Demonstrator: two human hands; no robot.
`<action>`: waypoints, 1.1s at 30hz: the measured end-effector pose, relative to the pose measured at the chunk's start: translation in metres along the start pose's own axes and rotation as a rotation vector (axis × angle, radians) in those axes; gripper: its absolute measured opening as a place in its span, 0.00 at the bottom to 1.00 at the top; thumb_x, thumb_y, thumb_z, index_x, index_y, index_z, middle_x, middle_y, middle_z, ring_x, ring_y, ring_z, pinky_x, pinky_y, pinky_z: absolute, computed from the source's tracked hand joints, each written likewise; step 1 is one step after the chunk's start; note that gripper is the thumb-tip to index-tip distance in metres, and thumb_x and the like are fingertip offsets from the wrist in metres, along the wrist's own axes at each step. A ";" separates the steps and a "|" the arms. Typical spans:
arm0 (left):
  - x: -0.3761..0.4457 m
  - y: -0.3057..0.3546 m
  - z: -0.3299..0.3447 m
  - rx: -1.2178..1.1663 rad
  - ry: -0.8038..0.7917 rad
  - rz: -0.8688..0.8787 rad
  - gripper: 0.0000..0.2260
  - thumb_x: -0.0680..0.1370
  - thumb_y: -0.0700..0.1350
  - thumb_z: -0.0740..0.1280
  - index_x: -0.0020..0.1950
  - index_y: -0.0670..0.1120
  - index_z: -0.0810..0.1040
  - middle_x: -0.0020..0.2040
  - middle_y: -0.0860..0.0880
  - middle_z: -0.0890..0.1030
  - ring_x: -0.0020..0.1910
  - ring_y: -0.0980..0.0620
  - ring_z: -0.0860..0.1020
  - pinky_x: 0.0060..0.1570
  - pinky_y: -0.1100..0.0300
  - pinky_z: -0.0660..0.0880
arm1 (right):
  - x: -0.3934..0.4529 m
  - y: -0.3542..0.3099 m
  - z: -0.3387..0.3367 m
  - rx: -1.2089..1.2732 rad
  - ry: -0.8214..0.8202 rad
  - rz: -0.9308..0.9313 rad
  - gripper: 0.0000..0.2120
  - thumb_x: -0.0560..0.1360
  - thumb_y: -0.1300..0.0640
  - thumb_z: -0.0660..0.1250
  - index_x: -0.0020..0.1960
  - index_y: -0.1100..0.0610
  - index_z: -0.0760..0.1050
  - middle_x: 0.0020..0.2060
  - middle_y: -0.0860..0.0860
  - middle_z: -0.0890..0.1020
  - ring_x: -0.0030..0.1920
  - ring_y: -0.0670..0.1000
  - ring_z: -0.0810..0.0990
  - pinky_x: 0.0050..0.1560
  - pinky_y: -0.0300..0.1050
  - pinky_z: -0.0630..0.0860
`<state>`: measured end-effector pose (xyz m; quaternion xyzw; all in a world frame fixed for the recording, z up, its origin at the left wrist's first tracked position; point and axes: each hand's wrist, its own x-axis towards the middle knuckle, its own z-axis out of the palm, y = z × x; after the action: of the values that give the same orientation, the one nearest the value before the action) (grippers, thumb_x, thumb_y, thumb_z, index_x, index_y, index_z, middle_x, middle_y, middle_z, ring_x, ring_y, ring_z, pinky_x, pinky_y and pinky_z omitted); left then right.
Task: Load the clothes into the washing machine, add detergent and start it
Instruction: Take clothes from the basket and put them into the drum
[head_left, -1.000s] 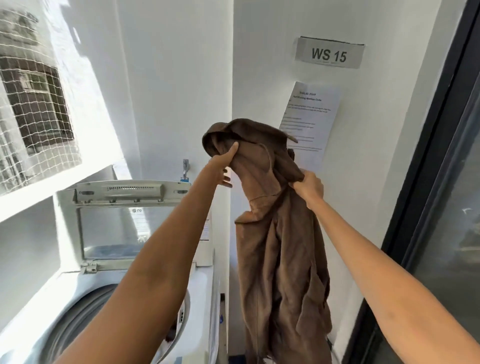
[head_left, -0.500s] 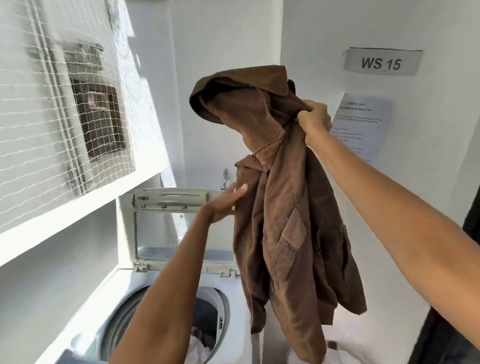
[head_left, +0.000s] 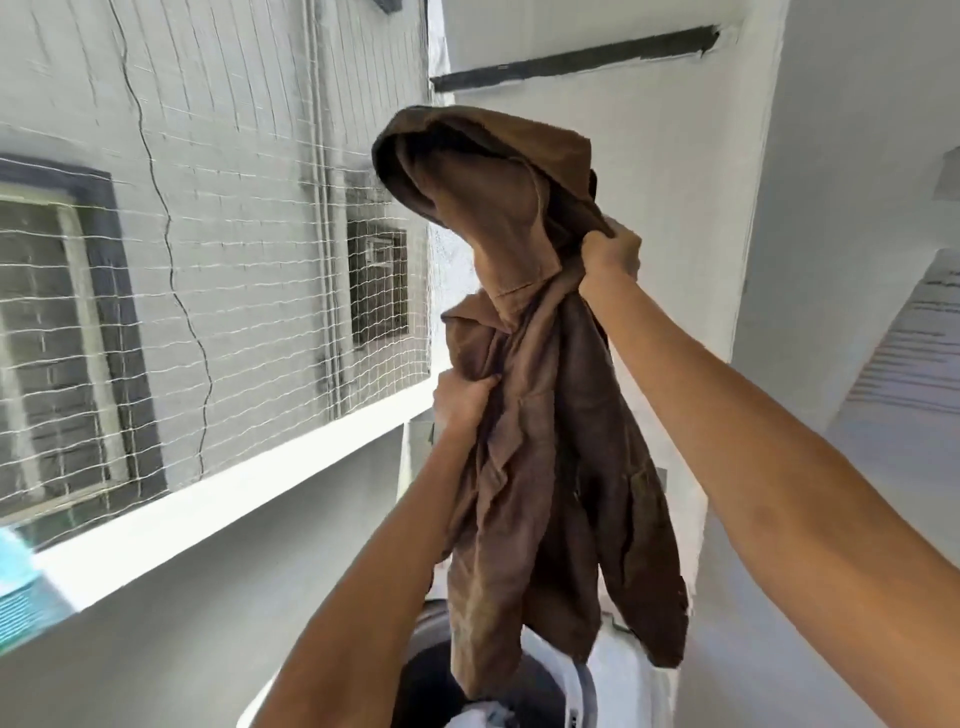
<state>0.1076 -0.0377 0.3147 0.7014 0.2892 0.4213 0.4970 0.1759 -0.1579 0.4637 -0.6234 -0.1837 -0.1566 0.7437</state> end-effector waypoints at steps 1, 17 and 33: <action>0.003 -0.006 -0.006 -0.001 0.020 -0.017 0.22 0.70 0.50 0.73 0.60 0.41 0.77 0.56 0.40 0.81 0.56 0.40 0.78 0.51 0.54 0.73 | -0.004 0.004 0.011 0.022 -0.013 0.025 0.20 0.76 0.64 0.56 0.63 0.52 0.76 0.58 0.53 0.81 0.55 0.56 0.79 0.57 0.43 0.75; 0.023 -0.151 0.002 -0.153 -0.090 -0.363 0.20 0.72 0.37 0.61 0.65 0.43 0.71 0.56 0.46 0.78 0.55 0.42 0.76 0.58 0.49 0.75 | -0.032 0.171 0.077 -0.103 -0.135 0.312 0.22 0.74 0.64 0.56 0.65 0.50 0.73 0.58 0.55 0.79 0.55 0.58 0.78 0.60 0.52 0.76; -0.004 -0.276 0.011 -0.574 -0.149 -0.749 0.05 0.55 0.34 0.61 0.26 0.43 0.68 0.29 0.44 0.72 0.33 0.46 0.71 0.39 0.57 0.71 | -0.123 0.364 0.019 -0.573 -0.236 0.486 0.22 0.74 0.66 0.60 0.65 0.51 0.72 0.57 0.56 0.80 0.54 0.60 0.78 0.49 0.45 0.72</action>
<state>0.1189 0.0480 0.0522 0.4117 0.3577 0.2244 0.8076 0.2341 -0.0752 0.0924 -0.8447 -0.0639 0.0518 0.5289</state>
